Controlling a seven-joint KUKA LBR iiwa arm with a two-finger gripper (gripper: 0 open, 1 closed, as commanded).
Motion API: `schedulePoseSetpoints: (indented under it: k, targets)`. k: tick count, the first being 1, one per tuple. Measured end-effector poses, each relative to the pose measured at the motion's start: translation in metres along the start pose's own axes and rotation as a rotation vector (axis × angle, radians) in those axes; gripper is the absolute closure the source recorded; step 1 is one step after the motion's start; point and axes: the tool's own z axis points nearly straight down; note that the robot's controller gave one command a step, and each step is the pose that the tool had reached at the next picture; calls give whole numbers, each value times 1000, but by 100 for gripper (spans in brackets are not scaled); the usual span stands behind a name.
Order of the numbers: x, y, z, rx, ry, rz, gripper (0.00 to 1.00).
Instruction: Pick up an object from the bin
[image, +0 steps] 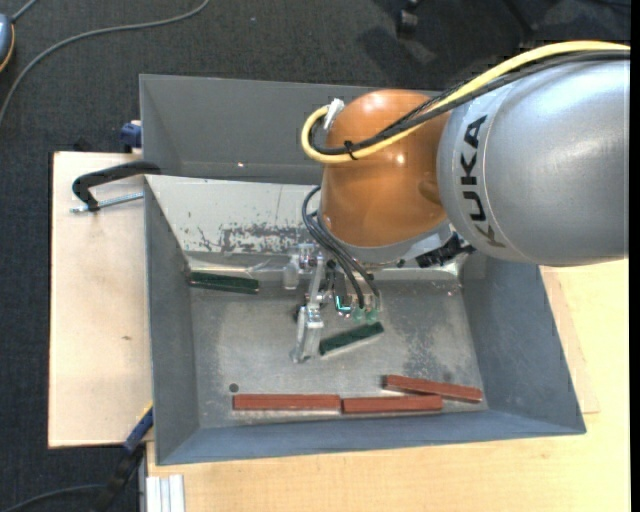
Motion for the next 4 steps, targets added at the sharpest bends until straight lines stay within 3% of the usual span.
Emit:
schedulePoseSetpoints:
  k: [1,2,3,4]
  targets:
    - [-21,-63,96,1,-2,255,0]
    - [-64,-99,151,-3,-13,195,0]
    - [-79,-107,-31,-1,-23,-102,0]
    - [-12,-112,96,-1,2,-36,0]
